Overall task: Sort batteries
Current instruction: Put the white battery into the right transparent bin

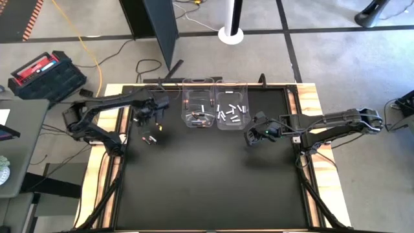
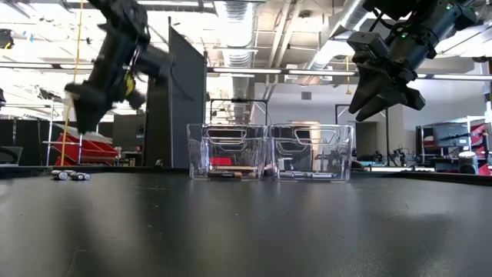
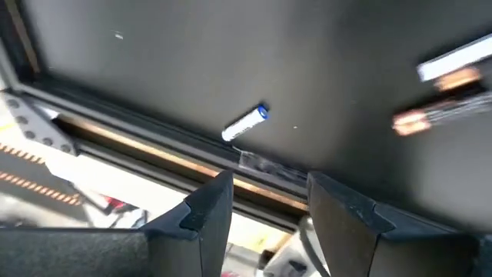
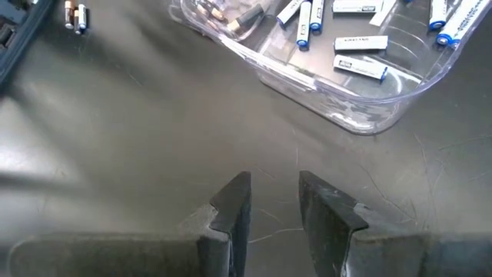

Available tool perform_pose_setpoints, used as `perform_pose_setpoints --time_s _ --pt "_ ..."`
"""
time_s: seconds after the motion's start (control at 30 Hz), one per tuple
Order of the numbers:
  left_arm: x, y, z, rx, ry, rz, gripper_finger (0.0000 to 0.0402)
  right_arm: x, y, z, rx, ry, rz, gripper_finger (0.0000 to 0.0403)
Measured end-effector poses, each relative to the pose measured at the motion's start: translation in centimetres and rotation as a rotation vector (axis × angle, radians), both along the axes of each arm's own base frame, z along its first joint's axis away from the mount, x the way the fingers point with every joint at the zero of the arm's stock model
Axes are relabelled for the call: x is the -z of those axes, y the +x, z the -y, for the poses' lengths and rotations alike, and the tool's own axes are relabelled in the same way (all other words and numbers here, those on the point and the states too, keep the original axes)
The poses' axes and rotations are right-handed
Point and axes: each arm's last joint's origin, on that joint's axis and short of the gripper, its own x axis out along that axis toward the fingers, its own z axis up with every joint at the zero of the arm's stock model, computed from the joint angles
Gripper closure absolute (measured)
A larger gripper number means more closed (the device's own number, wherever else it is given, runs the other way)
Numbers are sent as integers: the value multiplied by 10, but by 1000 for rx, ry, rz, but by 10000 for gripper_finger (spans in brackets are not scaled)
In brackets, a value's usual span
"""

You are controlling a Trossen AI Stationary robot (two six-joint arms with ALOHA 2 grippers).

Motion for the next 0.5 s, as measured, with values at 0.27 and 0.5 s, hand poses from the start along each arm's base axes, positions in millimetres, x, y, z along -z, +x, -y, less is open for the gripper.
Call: perform_pose_setpoints --time_s 0.27,0.5 --pt "54 5 -6 61 -17 -167 237 0 0 1 10 6 4 276" --pt "84 13 -17 122 -75 -232 237 0 0 1 27 20 8 276"
